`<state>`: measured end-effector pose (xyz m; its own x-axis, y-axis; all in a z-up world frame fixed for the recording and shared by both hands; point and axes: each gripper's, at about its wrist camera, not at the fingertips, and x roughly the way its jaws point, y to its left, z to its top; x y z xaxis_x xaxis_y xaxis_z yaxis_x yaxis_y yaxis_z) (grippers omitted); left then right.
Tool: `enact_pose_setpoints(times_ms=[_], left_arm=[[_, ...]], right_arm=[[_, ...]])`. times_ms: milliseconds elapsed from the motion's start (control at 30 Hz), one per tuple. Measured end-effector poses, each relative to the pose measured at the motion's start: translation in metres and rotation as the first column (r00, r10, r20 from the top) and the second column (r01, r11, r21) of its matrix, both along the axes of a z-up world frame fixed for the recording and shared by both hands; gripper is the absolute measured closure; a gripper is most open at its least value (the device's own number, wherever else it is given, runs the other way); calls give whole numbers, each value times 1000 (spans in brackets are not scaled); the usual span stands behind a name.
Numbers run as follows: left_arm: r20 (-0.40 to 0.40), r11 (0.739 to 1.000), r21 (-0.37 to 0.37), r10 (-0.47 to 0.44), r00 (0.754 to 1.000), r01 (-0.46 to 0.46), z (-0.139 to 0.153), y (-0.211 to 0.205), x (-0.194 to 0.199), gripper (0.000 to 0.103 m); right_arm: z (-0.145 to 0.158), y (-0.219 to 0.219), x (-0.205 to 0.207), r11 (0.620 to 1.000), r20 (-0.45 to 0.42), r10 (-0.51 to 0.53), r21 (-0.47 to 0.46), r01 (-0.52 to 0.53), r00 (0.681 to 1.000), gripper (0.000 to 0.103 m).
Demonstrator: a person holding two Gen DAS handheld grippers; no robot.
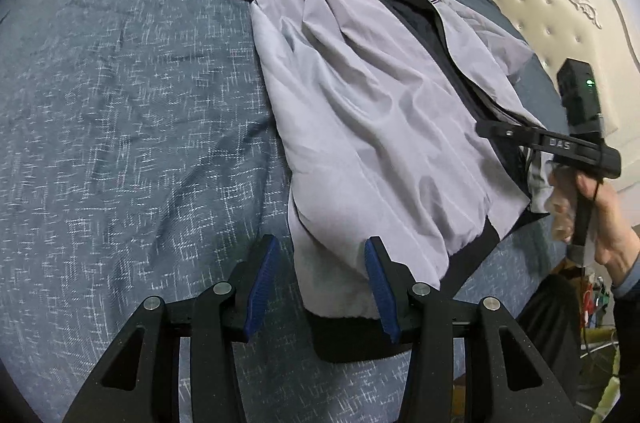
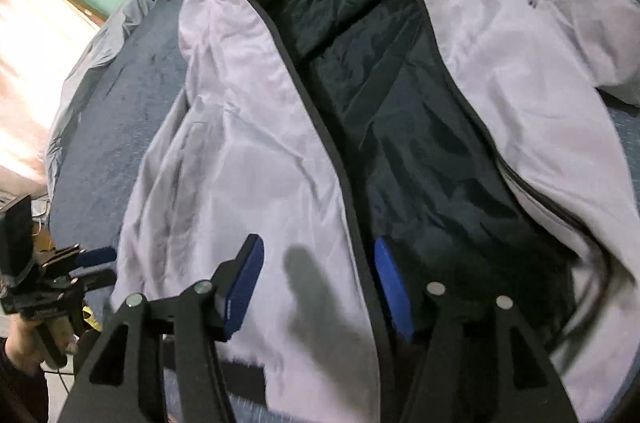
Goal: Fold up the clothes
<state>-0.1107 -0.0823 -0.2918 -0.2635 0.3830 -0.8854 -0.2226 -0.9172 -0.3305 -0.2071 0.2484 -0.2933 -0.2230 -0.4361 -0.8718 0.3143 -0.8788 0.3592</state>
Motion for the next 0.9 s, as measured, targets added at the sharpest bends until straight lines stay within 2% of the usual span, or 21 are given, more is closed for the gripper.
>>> enact_pose_setpoints(times_ms=[67,133,167,200,267,433,500,633,700,800,900], left_arm=[[1,1000,3,5,1000,-5,-1,-2,-3,54],[1,1000,3,7,1000,-7,-2,-3,-6,54],[2,1000,0,6,1000,-6,-2,-3,-7,54],[4,1000,-3,7,1000,-7,-3,-3,-9,54],[7,1000,-4,10,1000,-10,-3,-3,-11,54],[-1,1000,2,18,1000,-18,2,-1,-10,54],[-3,1000,1,14,1000,-14,2,1,-9,54],[4,1000,0,9,1000,-9,1,12,-9,54],[9,1000,4,0,1000,0,0,18,-8,54],[18,1000,13,-6,1000,6,-1,23,-6,54],[25,1000,16,-1,1000,1,-1,28,-5,54]], right_arm=[[-6,-2,-4,1000,11,11,-8,-11,1000,44],[-7,-3,-4,998,2,42,-37,-42,999,62],[-6,-3,-3,997,-9,58,-51,-58,998,81],[-4,-3,-1,996,-18,67,-57,-68,998,90],[-1,1,2,994,-24,77,-80,-78,997,99],[24,27,16,994,-86,27,-103,-35,996,100],[36,45,26,997,-112,-14,-77,5,994,100],[30,65,46,993,-105,-13,115,25,994,100],[19,67,54,985,-72,-6,172,18,997,100],[11,69,61,989,-38,-27,146,32,999,100],[11,65,64,991,-44,-16,134,22,999,99]])
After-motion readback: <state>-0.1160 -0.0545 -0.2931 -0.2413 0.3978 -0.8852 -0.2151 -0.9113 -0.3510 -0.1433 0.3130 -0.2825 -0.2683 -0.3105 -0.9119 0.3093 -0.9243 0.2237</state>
